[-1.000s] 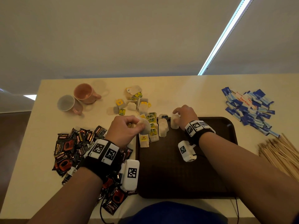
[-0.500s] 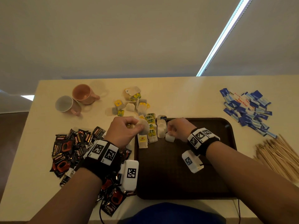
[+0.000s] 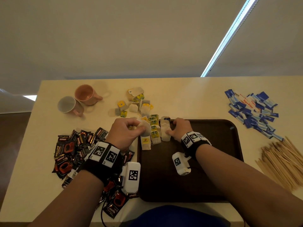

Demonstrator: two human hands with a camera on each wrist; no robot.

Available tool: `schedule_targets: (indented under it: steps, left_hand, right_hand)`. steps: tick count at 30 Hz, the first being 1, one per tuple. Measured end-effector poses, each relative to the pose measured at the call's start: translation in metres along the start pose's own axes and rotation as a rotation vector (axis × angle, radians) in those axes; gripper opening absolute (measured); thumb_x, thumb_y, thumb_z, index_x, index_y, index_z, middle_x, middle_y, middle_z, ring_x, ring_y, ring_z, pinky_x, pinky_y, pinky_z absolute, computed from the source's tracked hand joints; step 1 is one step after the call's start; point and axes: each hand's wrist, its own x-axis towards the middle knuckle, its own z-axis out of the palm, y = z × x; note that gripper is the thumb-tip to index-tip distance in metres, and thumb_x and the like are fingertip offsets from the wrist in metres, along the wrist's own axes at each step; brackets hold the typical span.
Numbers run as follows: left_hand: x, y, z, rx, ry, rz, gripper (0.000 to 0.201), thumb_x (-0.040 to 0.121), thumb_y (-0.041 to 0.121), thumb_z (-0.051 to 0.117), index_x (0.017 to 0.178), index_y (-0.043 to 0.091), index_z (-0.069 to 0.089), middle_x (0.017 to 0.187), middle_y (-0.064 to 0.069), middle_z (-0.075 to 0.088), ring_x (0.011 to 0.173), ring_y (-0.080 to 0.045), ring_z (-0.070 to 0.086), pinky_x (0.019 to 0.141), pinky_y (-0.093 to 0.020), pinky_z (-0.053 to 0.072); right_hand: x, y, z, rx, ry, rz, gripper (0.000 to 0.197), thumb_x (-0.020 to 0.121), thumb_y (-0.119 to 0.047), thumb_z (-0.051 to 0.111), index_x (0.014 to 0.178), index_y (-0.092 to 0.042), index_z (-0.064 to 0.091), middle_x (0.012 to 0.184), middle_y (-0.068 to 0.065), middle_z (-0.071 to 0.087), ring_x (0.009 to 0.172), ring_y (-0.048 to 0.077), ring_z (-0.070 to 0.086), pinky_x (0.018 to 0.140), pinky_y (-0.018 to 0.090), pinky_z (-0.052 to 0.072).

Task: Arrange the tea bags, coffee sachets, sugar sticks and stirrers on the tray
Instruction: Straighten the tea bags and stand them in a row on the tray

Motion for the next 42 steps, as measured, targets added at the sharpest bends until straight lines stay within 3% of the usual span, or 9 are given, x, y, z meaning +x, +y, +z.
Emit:
schedule_targets:
  steps: [7,14,19,24,27,29,35,39,42]
  left_hand:
    - [0.001,0.001,0.003,0.0,0.022,0.014,0.026,0.084,0.019,0.079,0.068,0.035,0.067,0.061,0.02,0.064,0.054,0.006,0.056,0.059,-0.023,0.042]
    - [-0.002,0.001,0.0,0.033,0.023,0.025,0.027,0.083,0.02,0.079,0.069,0.037,0.065,0.078,0.014,0.068,0.084,-0.013,0.064,0.079,-0.03,0.05]
    - [-0.005,0.007,0.002,-0.039,-0.024,0.017,0.013,0.084,0.017,0.078,0.078,0.026,0.071,0.055,0.021,0.062,0.052,0.004,0.055,0.057,-0.022,0.04]
    - [-0.014,0.021,0.005,-0.08,-0.069,0.055,0.006,0.088,0.015,0.074,0.092,0.011,0.073,0.047,0.022,0.056,0.044,0.007,0.051,0.051,-0.016,0.034]
    - [-0.018,0.023,0.009,-0.091,-0.052,0.068,0.004,0.088,0.014,0.074,0.091,0.011,0.072,0.046,0.02,0.056,0.042,0.006,0.051,0.05,-0.015,0.033]
    - [-0.021,0.023,0.011,-0.111,-0.057,0.067,0.002,0.089,0.012,0.073,0.089,0.012,0.072,0.044,0.018,0.055,0.04,0.004,0.049,0.049,-0.015,0.033]
    - [-0.035,0.028,0.013,-0.089,-0.054,0.102,0.012,0.088,0.016,0.075,0.098,0.009,0.075,0.048,0.022,0.058,0.043,0.007,0.052,0.049,-0.009,0.035]
    - [-0.044,0.032,0.011,-0.097,-0.014,0.118,0.006,0.087,0.015,0.075,0.093,0.016,0.075,0.05,0.023,0.059,0.045,0.008,0.053,0.057,-0.021,0.039]
    - [-0.048,0.034,0.005,-0.105,0.067,0.112,0.009,0.089,0.01,0.073,0.096,0.008,0.077,0.048,0.024,0.057,0.045,0.009,0.053,0.064,-0.04,0.049]
  right_hand:
    - [0.003,-0.009,0.01,0.085,0.03,-0.025,0.047,0.084,-0.033,0.075,0.124,-0.011,0.063,0.108,0.007,0.07,0.098,0.022,0.068,0.089,0.036,0.057]
    - [-0.008,0.002,-0.001,0.063,0.068,-0.005,0.045,0.085,-0.035,0.075,0.121,-0.01,0.066,0.107,0.007,0.071,0.1,0.019,0.066,0.092,0.032,0.055]
    - [-0.044,-0.011,-0.031,0.208,0.184,-0.322,0.025,0.091,-0.038,0.067,0.103,-0.016,0.072,0.087,-0.007,0.069,0.078,0.002,0.06,0.071,0.015,0.048]
    - [-0.092,-0.033,-0.048,0.605,-0.153,-0.507,0.036,0.099,-0.042,0.048,0.098,-0.016,0.072,0.098,0.007,0.073,0.088,0.019,0.071,0.076,0.044,0.058]
    - [-0.109,-0.032,-0.047,0.738,-0.216,-0.573,0.018,0.093,-0.024,0.065,0.104,-0.012,0.071,0.101,0.015,0.072,0.087,0.027,0.073,0.073,0.039,0.061]
    - [-0.114,-0.03,-0.044,0.782,-0.179,-0.553,0.021,0.089,-0.012,0.07,0.105,0.0,0.069,0.094,0.02,0.073,0.08,0.03,0.073,0.066,0.031,0.061]
    - [-0.122,-0.025,-0.042,0.695,0.001,-0.608,0.016,0.083,-0.015,0.078,0.093,-0.004,0.073,0.085,0.011,0.073,0.077,0.031,0.07,0.071,0.035,0.058]
    - [-0.126,-0.023,-0.045,0.64,0.061,-0.606,0.009,0.084,-0.007,0.076,0.089,0.0,0.073,0.077,0.003,0.07,0.066,0.006,0.064,0.064,0.017,0.052]
    - [-0.117,-0.011,-0.05,0.706,0.09,-0.498,0.013,0.084,-0.007,0.075,0.091,0.003,0.071,0.074,0.005,0.07,0.06,0.004,0.064,0.062,0.02,0.054]
